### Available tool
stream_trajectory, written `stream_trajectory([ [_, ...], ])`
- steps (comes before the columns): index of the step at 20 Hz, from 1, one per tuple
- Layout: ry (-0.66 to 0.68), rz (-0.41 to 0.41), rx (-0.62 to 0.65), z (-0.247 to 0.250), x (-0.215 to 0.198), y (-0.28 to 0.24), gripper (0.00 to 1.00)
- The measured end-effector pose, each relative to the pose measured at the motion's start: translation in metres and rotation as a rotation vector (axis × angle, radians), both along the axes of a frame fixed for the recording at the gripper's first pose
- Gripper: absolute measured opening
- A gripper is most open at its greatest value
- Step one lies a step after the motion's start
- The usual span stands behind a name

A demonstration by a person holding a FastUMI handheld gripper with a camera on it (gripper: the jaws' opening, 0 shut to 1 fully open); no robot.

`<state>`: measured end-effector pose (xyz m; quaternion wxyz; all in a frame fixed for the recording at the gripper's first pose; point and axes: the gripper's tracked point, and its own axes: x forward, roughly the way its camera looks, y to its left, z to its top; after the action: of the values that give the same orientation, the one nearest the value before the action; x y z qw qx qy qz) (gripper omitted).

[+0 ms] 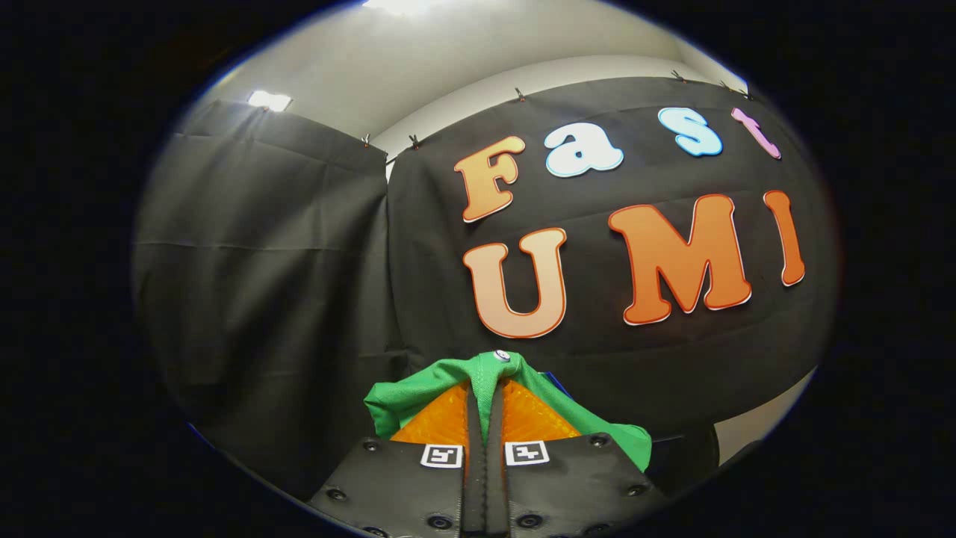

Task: Put the clothes into the washing machine and then close the washing machine lid.

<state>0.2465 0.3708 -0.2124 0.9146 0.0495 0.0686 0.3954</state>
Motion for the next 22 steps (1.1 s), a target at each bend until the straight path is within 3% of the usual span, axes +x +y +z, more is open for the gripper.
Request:
stream_trajectory([
  [6,-0.004,-0.038,0.005,-0.016,0.016,0.002,0.07],
  [15,0.263,-0.133,-0.325,-0.255,-0.01,-0.046,0.08],
  [22,0.446,-0.185,-0.433,-0.352,-0.014,-0.062,0.08],
])
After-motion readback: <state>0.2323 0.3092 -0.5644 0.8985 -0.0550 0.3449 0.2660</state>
